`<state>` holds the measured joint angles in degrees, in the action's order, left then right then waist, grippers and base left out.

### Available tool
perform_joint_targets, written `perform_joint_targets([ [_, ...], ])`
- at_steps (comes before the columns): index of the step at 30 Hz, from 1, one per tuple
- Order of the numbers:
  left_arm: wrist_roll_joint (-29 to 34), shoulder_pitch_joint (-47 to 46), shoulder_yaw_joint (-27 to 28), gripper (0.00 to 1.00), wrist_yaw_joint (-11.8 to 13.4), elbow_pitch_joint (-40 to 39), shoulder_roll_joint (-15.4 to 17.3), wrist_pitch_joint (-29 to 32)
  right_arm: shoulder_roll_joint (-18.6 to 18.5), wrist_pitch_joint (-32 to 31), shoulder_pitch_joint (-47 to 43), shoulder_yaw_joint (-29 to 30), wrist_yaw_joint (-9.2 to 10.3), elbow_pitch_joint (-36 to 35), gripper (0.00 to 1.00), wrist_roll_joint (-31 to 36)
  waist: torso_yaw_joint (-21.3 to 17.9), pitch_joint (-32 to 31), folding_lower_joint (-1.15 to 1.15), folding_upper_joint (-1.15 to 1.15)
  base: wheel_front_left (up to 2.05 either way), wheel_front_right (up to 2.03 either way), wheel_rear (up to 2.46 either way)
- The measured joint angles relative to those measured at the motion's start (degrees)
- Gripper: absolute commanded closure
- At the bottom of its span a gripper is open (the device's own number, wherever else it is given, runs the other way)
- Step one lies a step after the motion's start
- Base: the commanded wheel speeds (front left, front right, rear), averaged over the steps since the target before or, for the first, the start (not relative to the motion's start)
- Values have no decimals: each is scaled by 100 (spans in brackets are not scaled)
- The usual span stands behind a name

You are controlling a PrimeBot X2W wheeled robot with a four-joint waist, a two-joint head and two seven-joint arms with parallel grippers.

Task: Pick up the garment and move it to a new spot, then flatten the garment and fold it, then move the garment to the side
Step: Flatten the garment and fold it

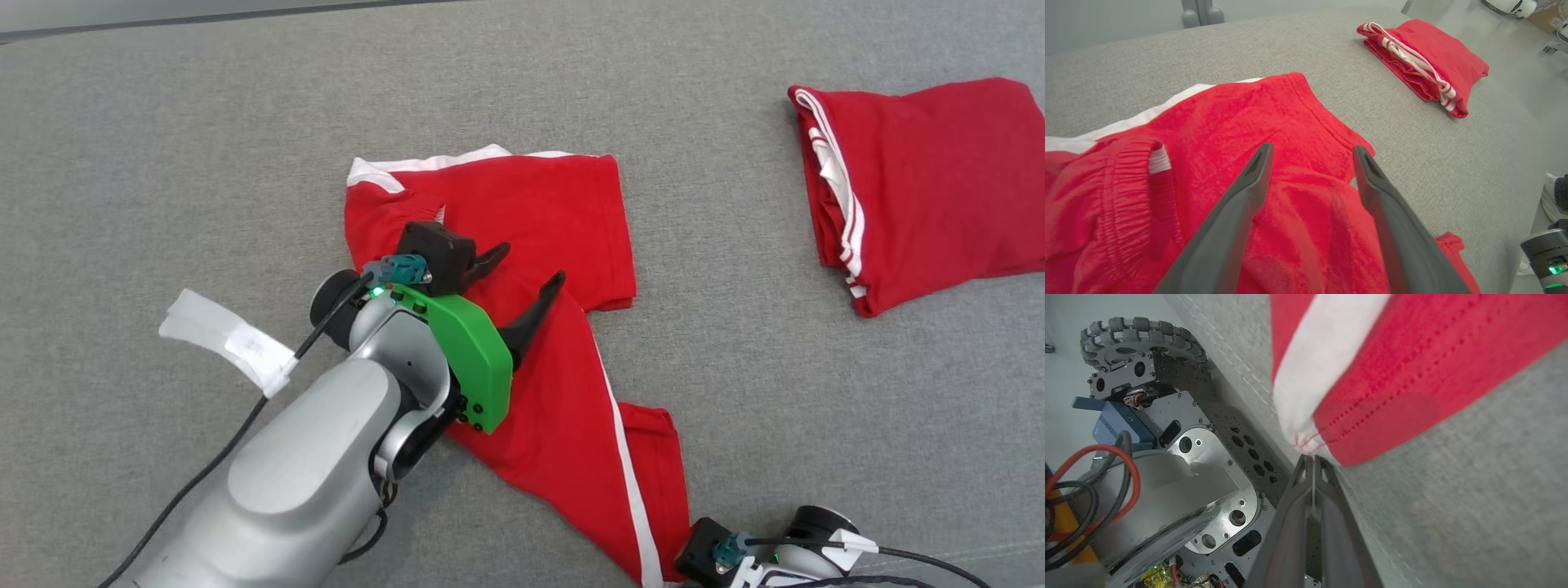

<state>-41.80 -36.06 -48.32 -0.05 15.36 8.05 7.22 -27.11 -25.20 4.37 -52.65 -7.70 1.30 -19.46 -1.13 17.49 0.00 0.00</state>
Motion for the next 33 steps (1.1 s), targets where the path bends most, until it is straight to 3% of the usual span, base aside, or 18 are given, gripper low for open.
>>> perform_joint_targets([
  [10, 167, -389, -323, 0, 122, 654, 249, 1016, 380, 365, 177, -9, -79, 345, 100, 19, -507, 346, 0, 0, 0, 0, 0],
  [11, 168, -413, -366, 56, 102, 658, 248, 1068, 399, 412, 183, 3, -81, 380, 100, 14, -538, 377, 0, 0, 0, 0, 0],
  [13, 183, -538, -394, 100, 46, 665, 250, 1145, 436, 502, 188, 18, -82, 439, 100, 0, -585, 431, 0, 0, 0, 0, 0],
  [17, 220, -647, -495, 100, -136, 651, 197, 1222, 476, 611, 188, 64, -82, 546, 100, -32, -569, 450, 0, 0, 0, 0, 0],
  [23, 160, -709, -293, 100, -198, 492, 49, 1104, 450, 734, 170, 133, -80, 626, 100, -52, -431, 365, 0, 0, 0, 0, 0],
  [31, -147, -1050, 538, 100, -205, 114, -149, 498, 168, 789, 250, 263, -78, 511, 100, 49, -182, 132, 0, 0, 0, 0, 0],
  [33, -141, -1193, 925, 100, -134, 7, -157, 19, 34, 1306, 565, 669, -8, 183, 100, 264, -125, 63, 0, 0, 0, 0, 0],
])
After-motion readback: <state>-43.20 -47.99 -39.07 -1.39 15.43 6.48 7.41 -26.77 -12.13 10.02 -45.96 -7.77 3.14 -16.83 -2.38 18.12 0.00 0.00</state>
